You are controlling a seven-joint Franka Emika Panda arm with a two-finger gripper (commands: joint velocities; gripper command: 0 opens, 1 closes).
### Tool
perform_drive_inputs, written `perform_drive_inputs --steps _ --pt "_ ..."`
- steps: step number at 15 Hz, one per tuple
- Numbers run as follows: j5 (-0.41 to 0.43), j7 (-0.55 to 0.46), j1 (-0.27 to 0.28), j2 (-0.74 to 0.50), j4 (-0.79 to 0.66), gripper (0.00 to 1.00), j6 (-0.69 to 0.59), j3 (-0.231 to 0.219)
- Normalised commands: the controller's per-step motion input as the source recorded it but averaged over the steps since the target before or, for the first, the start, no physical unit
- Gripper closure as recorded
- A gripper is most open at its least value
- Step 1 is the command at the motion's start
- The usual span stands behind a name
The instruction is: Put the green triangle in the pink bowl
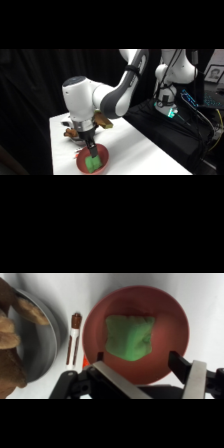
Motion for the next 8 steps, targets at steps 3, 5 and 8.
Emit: perform_drive_inputs --steps 3,5,8 --pt "0.083 0.03 0.057 -0.43 -0.26 0.0 -0.27 -0.002" --pt "0.086 0.04 0.049 -0.44 -0.31 0.0 -0.21 0.013" --pt "0.084 0.04 0.038 -0.46 -0.35 0.0 -0.14 0.021"
